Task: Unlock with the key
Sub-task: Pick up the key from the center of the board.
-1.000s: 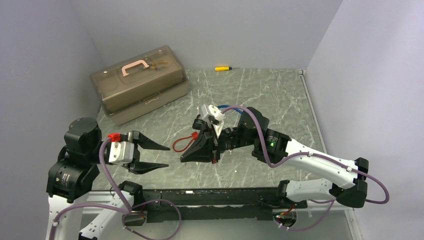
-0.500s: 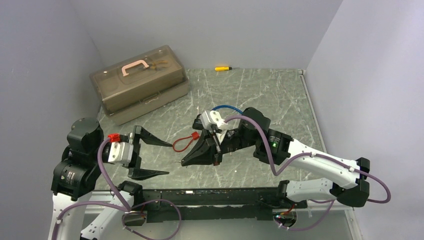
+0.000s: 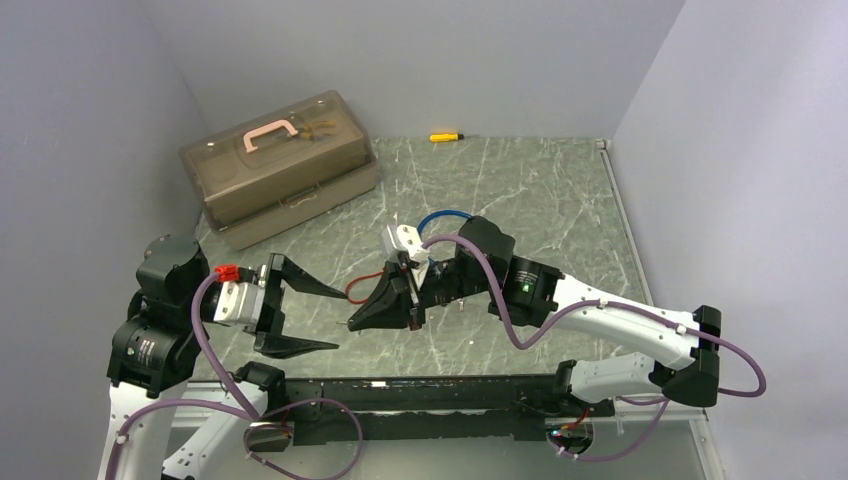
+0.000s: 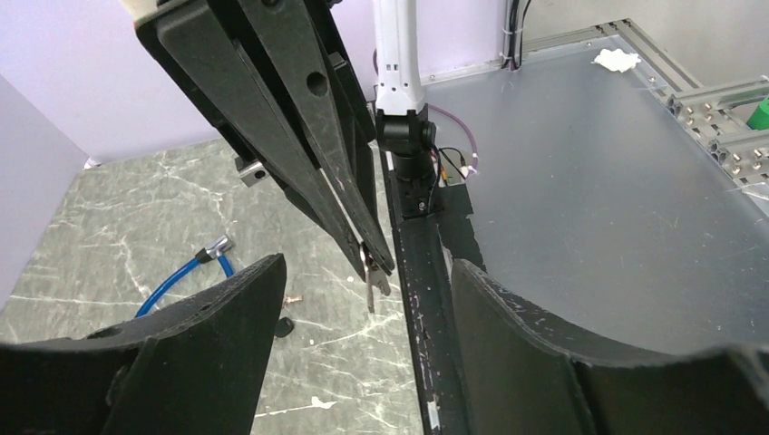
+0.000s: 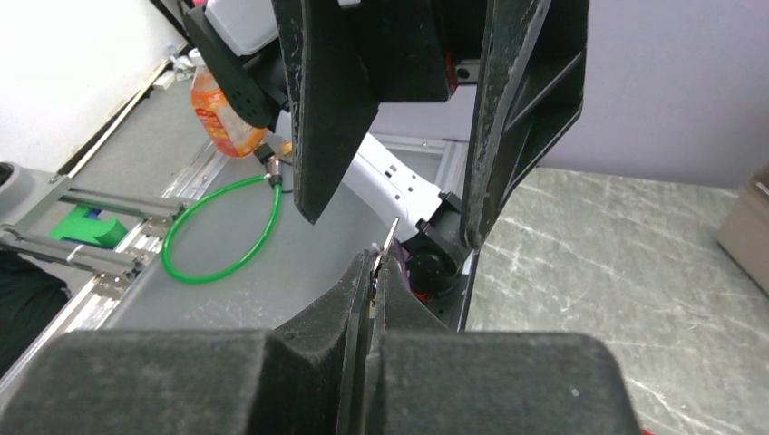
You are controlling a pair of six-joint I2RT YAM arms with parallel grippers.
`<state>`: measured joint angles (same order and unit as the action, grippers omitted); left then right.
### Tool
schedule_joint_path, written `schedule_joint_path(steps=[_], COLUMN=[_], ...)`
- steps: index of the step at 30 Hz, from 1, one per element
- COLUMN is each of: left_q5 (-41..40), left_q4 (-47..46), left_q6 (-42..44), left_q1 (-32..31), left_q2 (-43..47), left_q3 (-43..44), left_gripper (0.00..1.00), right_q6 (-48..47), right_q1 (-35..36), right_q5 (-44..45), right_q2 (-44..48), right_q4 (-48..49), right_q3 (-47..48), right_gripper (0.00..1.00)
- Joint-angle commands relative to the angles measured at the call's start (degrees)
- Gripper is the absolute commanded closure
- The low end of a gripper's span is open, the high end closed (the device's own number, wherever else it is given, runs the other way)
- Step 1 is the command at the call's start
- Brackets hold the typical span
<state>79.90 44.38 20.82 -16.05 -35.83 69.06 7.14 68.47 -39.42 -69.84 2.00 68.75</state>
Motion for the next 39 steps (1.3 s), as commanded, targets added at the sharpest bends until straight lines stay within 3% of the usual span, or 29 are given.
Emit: schedule_joint_path(steps=[1,7,15,17,22,25,30,39], left_q5=[2.85,2.76,2.54,1.89,-1.1,-2.74,-2.93,-4.48], left_q4=[2.22,2.03,2.59,2.36,3.76,4.58,5.37,5.18], left_q6=[2.43,1.66,0.76,0.45,2.27,3.24,2.67,2.02], left_q1=[0.21,0.21,0.21,0.16,0.16,0.23,0.16,0.23], left_q2=[-0.37,0.35,0.79,0.83,0.32,-0.11,-0.94,-1.43], left_q3=[-0.03,-1.35,-1.02,-0.76,1.16,2.34,2.87,3.75], left_gripper=[0.25,0.21,0.24,0.28,0.55,0.65,0.66,0.56], right_q6=[-1.77,-1.56,-1.51,-1.54,-1.08,-1.01,-0.96,-0.46], right_q1=[0.32,0.32,0.36,0.34,0.37,0.35,0.32,0.35], right_q5=[1.84,3.55,5.52,5.52,6.02,6.42,6.04,5.28], right_q2=[1.07,1.62,1.64,1.72,2.54,3.03,2.6,2.32], right_q4=[6.0,7.94,8.66,8.41,7.53,7.12,5.69,4.77], right_q3=[2.43,1.73,1.39,1.21,0.24,-0.27,0.1,0.09], right_gripper=[1.0,1.0,1.0,1.0,1.0,1.0,1.0,1.0])
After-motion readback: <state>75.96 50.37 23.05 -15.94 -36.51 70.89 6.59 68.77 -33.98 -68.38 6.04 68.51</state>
